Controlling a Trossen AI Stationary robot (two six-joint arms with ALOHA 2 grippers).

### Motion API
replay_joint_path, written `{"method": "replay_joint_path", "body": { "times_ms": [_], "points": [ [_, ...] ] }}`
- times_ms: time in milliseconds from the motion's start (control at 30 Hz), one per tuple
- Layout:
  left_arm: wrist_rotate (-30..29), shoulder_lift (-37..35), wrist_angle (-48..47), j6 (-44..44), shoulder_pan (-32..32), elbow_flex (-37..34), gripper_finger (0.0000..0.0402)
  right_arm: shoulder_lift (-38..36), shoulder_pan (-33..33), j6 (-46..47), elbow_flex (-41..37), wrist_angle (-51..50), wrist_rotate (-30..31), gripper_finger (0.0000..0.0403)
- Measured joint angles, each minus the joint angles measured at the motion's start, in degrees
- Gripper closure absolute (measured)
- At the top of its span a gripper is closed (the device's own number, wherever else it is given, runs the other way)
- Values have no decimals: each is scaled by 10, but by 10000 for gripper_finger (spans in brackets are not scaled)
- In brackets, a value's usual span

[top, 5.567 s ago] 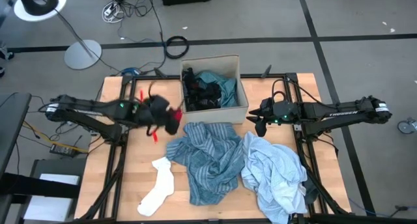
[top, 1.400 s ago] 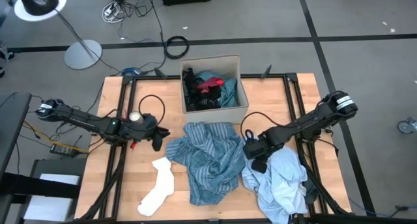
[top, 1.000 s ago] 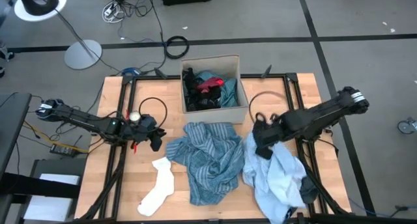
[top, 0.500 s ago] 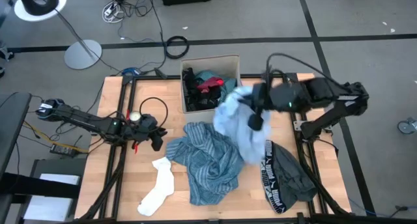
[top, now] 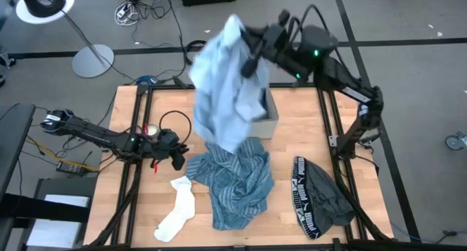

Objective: Sort clothes
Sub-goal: Put the light blue polo shirt into the laundry bin

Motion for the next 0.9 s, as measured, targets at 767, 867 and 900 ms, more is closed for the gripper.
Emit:
{"method": "replay_joint_path", "body": {
  "times_ms": [767,867,900],
  "points": [
    [-8,4,-2,15,0,0,302,14,-63,55,12,-129,34,399],
    [-8,4,-1,15,0,0,302,25,-73,87,-11,-174,-5,399],
    [-8,4,-1,16,0,0,302,29,-78,94,-21,-172,-30,399]
  ]
}}
